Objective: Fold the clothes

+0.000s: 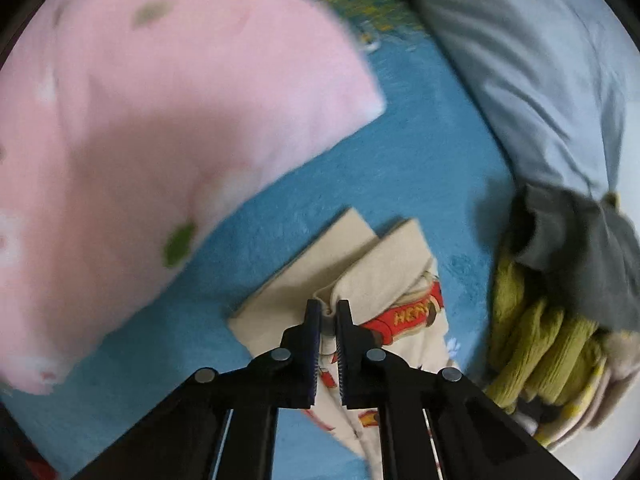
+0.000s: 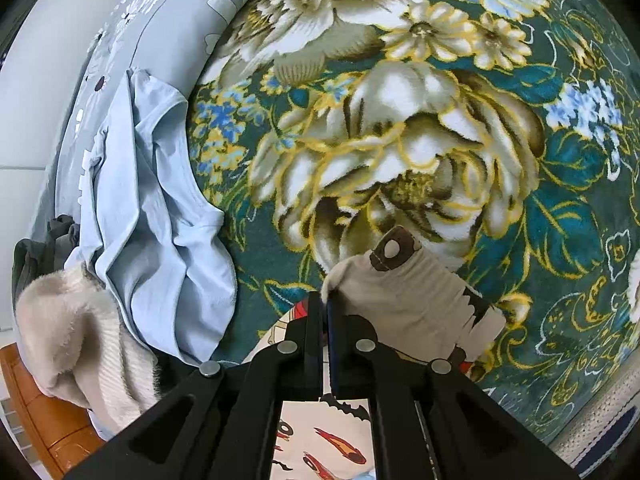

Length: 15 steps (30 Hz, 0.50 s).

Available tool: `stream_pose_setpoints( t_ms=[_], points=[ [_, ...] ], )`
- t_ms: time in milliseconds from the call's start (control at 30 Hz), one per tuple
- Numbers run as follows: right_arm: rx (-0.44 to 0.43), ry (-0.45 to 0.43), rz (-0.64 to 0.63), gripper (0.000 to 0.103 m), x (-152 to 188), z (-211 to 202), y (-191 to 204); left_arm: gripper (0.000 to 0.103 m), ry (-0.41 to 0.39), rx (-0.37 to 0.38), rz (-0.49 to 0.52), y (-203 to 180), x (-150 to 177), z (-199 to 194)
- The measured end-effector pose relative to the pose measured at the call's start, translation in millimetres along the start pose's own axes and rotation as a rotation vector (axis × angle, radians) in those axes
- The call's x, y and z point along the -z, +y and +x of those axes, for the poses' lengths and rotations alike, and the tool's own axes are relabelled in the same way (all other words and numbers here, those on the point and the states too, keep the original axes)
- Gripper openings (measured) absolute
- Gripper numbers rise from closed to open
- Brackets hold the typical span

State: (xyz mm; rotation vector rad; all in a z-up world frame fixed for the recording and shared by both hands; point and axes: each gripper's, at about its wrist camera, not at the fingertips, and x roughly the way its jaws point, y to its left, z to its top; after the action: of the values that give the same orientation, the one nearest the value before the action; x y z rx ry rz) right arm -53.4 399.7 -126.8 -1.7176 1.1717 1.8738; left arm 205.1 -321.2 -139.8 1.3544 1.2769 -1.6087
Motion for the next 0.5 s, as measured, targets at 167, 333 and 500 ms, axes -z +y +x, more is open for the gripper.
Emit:
stream_pose_setpoints(
  t_ms=[167,333,500],
  points=[
    [-0.007,-0.002,-0.003,0.002,2,0,-5,0.007,-0.067,-0.032,0.043,9,9,-32],
    [-0.015,0.012,0.004,0.002,4,0,-10,0.011,-0.014,-0.055,-0.02,40,15,-10],
    [-0.052,0.005,-0.033,0.002,9,-13,-9,0.061,-0.028,-0.139,-0.036,51,23,-4]
  ],
)
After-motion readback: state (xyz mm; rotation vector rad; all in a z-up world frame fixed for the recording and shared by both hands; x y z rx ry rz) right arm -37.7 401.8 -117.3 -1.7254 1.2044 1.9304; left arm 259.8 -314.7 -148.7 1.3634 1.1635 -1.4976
